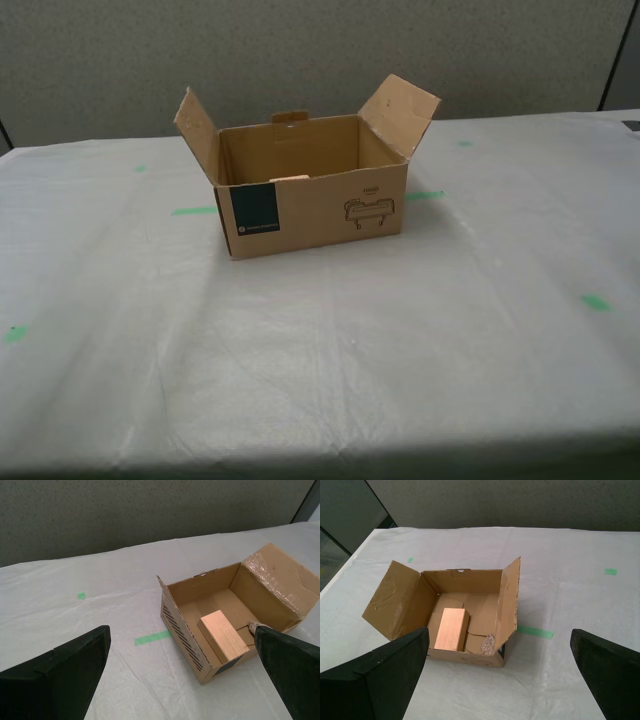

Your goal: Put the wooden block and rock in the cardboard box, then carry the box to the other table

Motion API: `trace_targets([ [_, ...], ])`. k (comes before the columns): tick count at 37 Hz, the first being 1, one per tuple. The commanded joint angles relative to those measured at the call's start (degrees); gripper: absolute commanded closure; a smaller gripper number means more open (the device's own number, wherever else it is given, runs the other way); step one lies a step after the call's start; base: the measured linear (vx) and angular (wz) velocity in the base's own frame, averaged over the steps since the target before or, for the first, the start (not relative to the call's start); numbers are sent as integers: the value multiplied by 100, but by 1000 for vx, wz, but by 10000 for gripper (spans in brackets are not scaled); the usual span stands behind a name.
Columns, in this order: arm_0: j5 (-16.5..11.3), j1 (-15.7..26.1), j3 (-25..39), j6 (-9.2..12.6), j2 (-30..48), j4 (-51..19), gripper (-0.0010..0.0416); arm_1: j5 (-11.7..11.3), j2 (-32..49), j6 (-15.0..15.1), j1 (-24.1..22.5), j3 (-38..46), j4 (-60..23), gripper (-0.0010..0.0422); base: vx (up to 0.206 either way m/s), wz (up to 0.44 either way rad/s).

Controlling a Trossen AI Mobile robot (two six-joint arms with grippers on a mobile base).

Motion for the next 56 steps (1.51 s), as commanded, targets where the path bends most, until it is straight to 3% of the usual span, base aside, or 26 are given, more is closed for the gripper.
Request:
trace_targets([
  [1,20,-4,2,2,-2,13,12,-9,2,11,2,4,15,18,0,0],
  [56,20,-4,2,2,-2,13,12,-9,2,2,4,4,33,18,0,0],
])
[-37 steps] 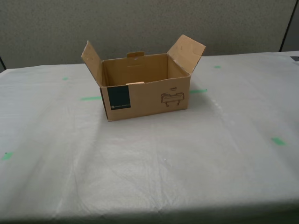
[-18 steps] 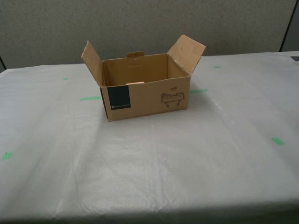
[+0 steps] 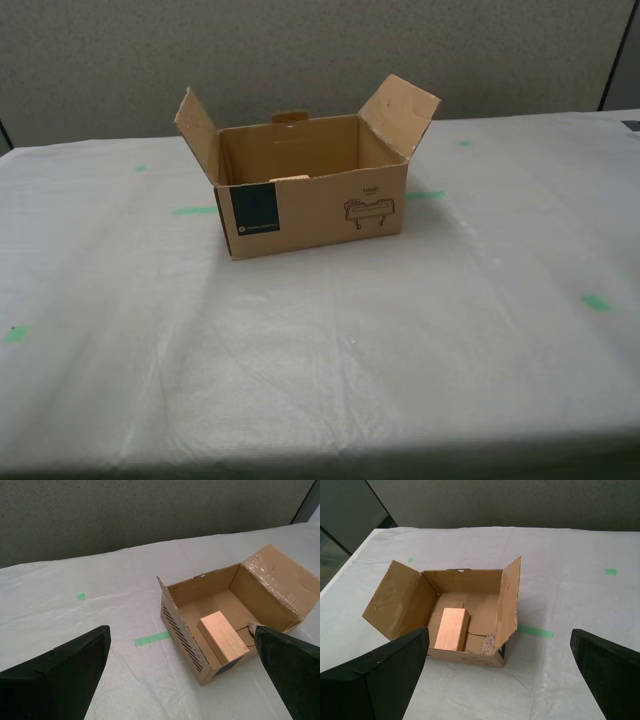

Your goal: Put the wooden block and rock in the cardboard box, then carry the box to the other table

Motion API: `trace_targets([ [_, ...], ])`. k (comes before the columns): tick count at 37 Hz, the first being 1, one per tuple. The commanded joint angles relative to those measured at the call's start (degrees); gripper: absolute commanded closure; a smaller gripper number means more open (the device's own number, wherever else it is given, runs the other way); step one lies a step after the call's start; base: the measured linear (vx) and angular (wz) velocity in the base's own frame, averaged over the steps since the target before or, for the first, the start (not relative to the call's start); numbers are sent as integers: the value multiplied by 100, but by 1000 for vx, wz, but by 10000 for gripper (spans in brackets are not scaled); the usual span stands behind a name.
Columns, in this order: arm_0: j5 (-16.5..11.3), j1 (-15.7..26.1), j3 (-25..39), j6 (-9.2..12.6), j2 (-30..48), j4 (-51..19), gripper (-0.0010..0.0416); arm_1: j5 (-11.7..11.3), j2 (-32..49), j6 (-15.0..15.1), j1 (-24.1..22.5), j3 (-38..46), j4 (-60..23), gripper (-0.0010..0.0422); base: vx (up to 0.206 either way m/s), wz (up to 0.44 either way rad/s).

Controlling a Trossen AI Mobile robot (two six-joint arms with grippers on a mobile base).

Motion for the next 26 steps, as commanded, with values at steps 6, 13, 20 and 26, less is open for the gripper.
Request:
trace_targets([
  [6,20,0,2,2,-2,13,13,-9,0,4,-2,4,9,18,0,0],
  [13,20,0,2,2,-2,13,12,-9,0,2,-2,4,11,18,0,0],
  [20,20,0,2,2,-2,13,12,-9,0,4,-4,4,11,18,0,0],
  [26,20,0,2,2,-2,13,13,-9,0,4,-2,4,9,18,0,0],
])
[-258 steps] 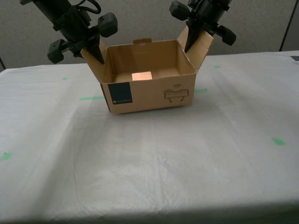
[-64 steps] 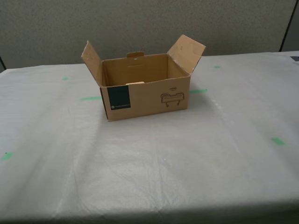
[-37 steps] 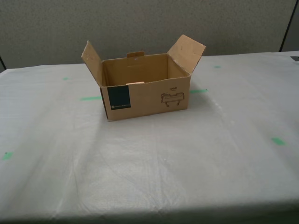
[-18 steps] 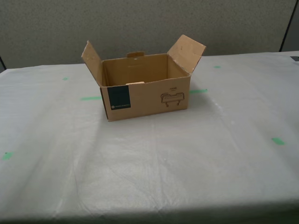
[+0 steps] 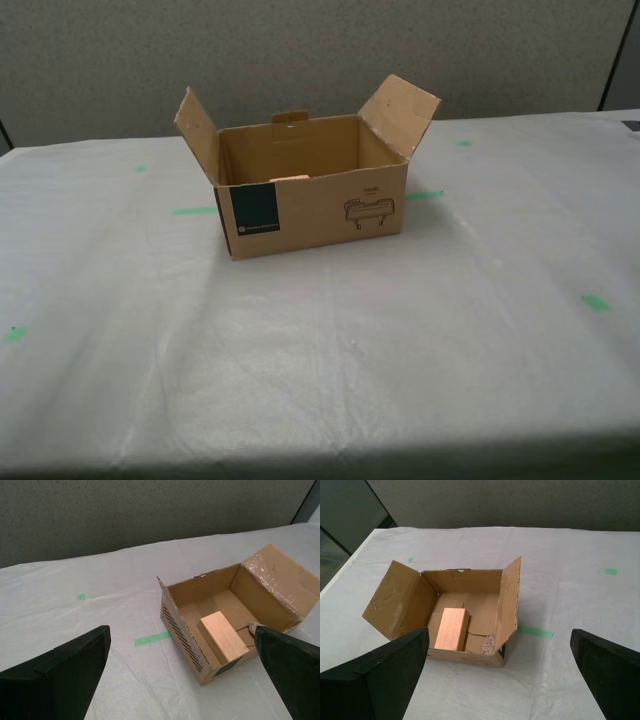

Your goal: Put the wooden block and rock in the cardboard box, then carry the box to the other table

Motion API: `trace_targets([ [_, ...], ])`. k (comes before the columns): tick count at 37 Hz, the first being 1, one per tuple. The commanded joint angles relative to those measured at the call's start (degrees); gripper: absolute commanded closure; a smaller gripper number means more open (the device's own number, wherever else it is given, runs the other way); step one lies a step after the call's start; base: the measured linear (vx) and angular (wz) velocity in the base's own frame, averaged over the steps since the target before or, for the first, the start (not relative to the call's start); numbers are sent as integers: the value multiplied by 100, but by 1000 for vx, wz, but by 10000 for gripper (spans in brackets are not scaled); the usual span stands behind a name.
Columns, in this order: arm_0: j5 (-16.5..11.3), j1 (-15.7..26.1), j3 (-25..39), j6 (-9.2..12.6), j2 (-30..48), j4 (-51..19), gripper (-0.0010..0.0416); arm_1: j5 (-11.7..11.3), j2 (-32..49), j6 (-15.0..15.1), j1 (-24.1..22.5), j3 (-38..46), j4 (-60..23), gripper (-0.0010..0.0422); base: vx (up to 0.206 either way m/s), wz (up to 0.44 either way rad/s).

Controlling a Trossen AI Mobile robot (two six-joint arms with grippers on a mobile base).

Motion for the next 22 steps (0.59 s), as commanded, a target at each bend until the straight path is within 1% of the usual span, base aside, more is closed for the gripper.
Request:
trace_targets([
  [1,20,-2,2,2,-2,15,12,-9,0,4,-2,4,9,18,0,0],
  [22,20,-2,2,2,-2,13,12,-9,0,4,-2,4,9,18,0,0],
])
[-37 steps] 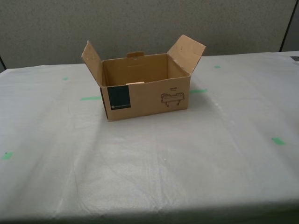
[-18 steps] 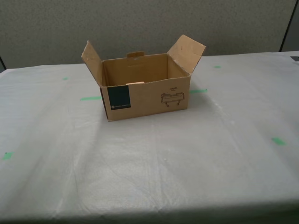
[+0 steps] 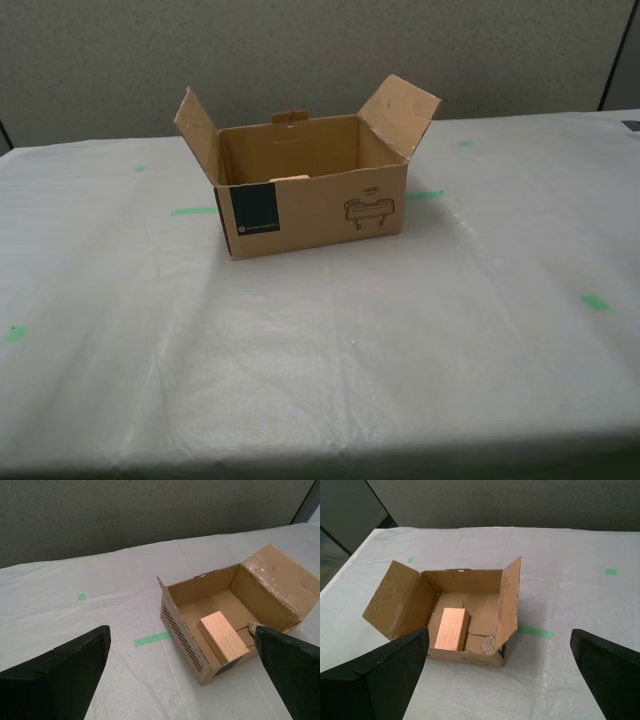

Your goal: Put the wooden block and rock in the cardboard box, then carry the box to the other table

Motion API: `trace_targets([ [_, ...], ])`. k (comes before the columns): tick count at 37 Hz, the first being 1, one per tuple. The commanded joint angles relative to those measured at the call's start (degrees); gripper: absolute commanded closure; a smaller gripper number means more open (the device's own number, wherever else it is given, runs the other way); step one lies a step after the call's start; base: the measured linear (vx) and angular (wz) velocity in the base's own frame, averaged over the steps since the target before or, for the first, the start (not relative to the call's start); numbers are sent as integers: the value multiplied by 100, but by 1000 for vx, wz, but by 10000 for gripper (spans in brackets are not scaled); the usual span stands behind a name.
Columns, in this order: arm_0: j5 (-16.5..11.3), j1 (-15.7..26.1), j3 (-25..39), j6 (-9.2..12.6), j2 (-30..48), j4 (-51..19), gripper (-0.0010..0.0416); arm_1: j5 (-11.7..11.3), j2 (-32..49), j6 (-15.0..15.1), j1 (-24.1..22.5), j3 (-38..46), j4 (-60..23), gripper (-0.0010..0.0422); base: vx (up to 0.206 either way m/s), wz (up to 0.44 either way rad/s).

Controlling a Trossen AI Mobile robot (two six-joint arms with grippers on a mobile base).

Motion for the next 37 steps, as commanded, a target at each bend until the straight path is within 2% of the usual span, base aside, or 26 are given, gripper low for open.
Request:
trace_targets([
  [1,20,-4,2,2,-2,13,12,-9,0,4,-2,4,9,18,0,0],
  [37,20,-4,2,2,-2,15,12,-9,0,2,-2,4,11,18,0,0],
])
